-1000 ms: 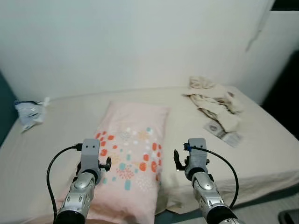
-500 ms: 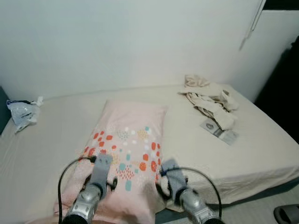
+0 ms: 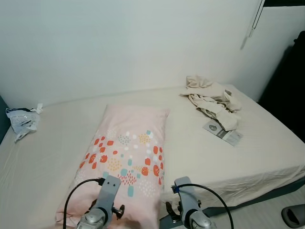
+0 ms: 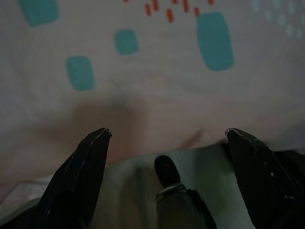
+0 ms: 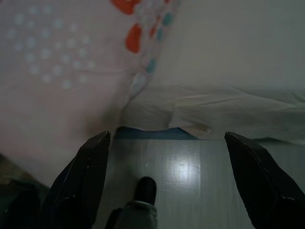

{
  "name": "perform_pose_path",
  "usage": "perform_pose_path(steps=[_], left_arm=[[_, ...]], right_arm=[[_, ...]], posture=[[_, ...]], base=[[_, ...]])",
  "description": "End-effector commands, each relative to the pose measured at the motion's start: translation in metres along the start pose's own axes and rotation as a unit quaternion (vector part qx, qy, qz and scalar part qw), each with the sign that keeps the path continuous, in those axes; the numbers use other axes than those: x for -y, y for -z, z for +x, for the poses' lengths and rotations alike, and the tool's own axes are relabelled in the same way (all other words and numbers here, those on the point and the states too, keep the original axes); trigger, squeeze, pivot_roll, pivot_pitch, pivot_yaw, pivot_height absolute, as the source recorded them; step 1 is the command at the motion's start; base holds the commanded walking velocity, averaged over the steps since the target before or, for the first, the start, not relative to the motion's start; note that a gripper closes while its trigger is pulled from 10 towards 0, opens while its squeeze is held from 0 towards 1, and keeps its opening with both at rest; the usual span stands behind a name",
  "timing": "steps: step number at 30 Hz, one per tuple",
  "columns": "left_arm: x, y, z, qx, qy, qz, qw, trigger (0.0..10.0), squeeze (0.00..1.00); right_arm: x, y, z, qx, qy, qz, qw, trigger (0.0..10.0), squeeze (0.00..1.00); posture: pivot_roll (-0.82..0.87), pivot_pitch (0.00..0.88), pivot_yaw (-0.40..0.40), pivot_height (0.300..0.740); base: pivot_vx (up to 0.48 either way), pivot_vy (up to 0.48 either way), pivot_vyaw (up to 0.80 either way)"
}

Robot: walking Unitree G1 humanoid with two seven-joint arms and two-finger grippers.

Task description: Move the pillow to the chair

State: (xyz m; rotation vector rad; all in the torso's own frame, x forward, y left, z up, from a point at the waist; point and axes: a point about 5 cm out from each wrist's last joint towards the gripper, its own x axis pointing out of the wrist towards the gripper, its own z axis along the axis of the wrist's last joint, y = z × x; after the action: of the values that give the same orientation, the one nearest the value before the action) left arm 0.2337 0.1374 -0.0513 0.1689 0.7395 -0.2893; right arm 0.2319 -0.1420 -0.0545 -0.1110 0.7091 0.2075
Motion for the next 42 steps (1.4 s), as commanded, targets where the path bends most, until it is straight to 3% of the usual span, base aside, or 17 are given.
perform_pose_path(steps=[1,15,23,27,31,34,40,42], left_arm=[[-0.001,0.007,-0.002,-0.007,-0.007,0.002,1.000,10.0,0.00],[-0.005,0.005,-0.001,-0.007,-0.022,-0.007,1.000,10.0,0.00],[-0.005,0.000,-0.001,0.023,-0.025,-0.007,0.999,10.0,0.00],[-0.007,-0.009,0.000,0.042,-0.033,-0.028,0.998,10.0,0.00],[-0.006,-0.011,0.001,0.044,-0.032,-0.035,0.998,10.0,0.00],[-0.004,-0.009,0.001,0.042,-0.032,-0.038,0.998,10.0,0.00],[-0.007,-0.002,-0.001,0.025,-0.033,-0.038,0.998,10.0,0.00],[-0.012,-0.006,0.000,0.029,-0.047,-0.052,0.997,10.0,0.00]], right_arm=[[0.001,0.003,-0.001,0.001,0.005,0.010,1.000,10.0,0.00],[0.008,0.001,-0.002,0.009,0.023,0.021,0.999,10.0,0.00],[0.023,-0.016,-0.006,0.095,0.065,0.107,0.987,10.0,0.00],[0.028,-0.020,-0.006,0.105,0.073,0.123,0.984,10.0,0.00],[0.028,-0.018,-0.005,0.091,0.078,0.114,0.986,10.0,0.00],[0.023,-0.016,-0.003,0.075,0.085,0.080,0.990,10.0,0.00],[-0.006,0.003,-0.002,0.019,0.050,0.044,0.998,10.0,0.00],[-0.006,0.004,-0.002,0.009,0.042,0.027,0.999,10.0,0.00]], posture=[[-0.06,0.000,-0.002,0.740],[-0.08,0.000,0.010,0.740],[-0.12,0.000,0.055,0.740],[-0.13,0.000,0.054,0.740],[-0.13,0.000,0.049,0.740],[-0.12,0.000,0.037,0.740],[-0.08,0.000,0.006,0.740],[-0.07,0.000,0.004,0.740]], base=[[0.000,0.000,0.00],[0.000,0.000,0.00],[0.000,0.000,0.00],[0.000,0.000,0.00],[0.000,0.000,0.00],[0.000,0.000,0.00],[0.000,0.000,0.00],[0.000,0.000,0.00]])
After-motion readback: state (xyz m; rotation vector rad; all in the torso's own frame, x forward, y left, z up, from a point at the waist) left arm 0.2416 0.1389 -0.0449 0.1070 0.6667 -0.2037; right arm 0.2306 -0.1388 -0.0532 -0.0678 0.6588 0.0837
